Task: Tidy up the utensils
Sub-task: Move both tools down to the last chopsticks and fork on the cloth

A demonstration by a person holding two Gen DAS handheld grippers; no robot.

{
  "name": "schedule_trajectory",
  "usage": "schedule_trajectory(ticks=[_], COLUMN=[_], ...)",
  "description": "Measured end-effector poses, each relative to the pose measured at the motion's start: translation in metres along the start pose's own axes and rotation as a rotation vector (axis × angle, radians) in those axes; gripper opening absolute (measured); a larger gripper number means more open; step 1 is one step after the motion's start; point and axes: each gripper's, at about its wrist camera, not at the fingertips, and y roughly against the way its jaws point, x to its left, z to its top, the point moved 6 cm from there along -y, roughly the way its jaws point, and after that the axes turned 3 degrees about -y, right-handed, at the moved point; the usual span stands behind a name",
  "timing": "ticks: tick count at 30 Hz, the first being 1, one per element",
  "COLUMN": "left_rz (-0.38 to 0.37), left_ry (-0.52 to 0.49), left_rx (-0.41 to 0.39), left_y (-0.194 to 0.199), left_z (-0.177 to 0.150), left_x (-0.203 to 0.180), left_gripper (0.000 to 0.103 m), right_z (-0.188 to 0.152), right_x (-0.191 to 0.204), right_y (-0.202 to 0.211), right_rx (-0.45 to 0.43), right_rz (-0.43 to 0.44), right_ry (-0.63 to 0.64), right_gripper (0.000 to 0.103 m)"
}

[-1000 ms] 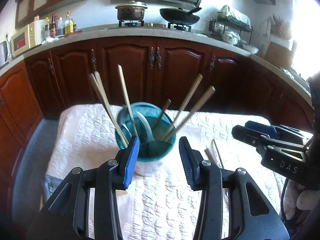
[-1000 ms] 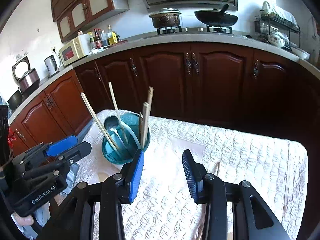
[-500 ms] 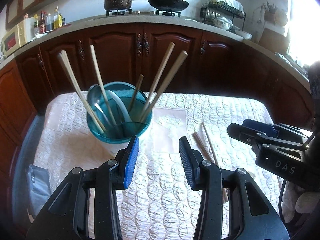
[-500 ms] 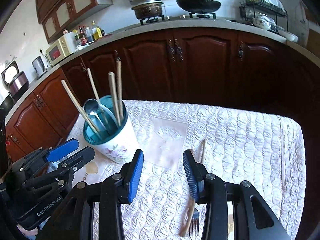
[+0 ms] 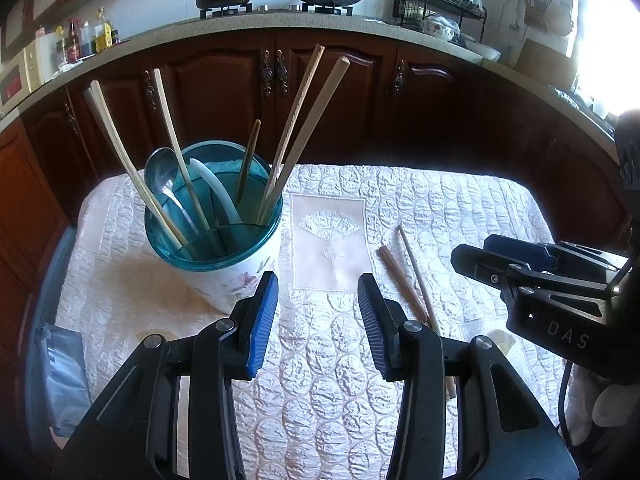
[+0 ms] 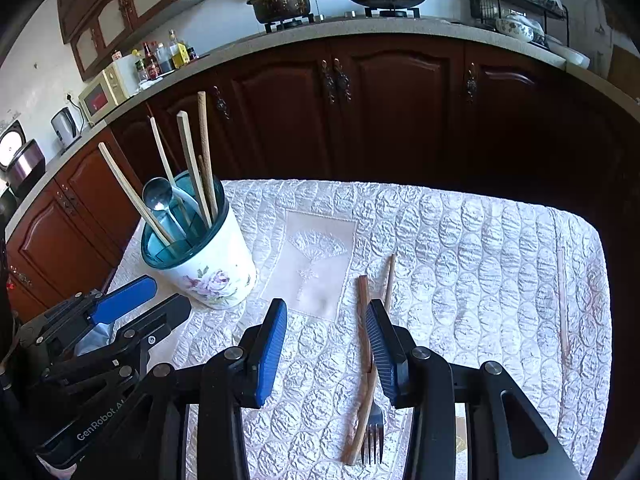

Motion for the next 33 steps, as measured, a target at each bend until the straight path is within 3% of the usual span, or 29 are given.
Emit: schedule_trajectory(ticks=[11,21,23,33], left_rz=[-0.016,-0.065,-0.063,-0.103], left_ry=[-0.011,-0.048,-0.05,-0.047], left_rx=[0.047,0.137,0.145,0.211], left_y=[-0.013,-0.038,-0.041,-0.065], left_z=[-0.011,-0.036,-0.038,-0.042], left_x=[-0.004,-0.014,-0.014,-0.025], left_gripper=[0.041,0.041,0.041,0.041], right_z=[-0.01,-0.038,-0.037,0.0], right_x=[-0.011,-0.063,-0.071,-0.085], right_y=[-0.012,-0.062,-0.073,-0.131], right_rx=[0.038,0.158,0.172,0.233], right_rz=[-0.012,-0.039,-0.018,0.028], right_ry=[-0.016,-0.117,-0.148,-0.202], right_gripper=[0.04,0.04,0.035,0.029])
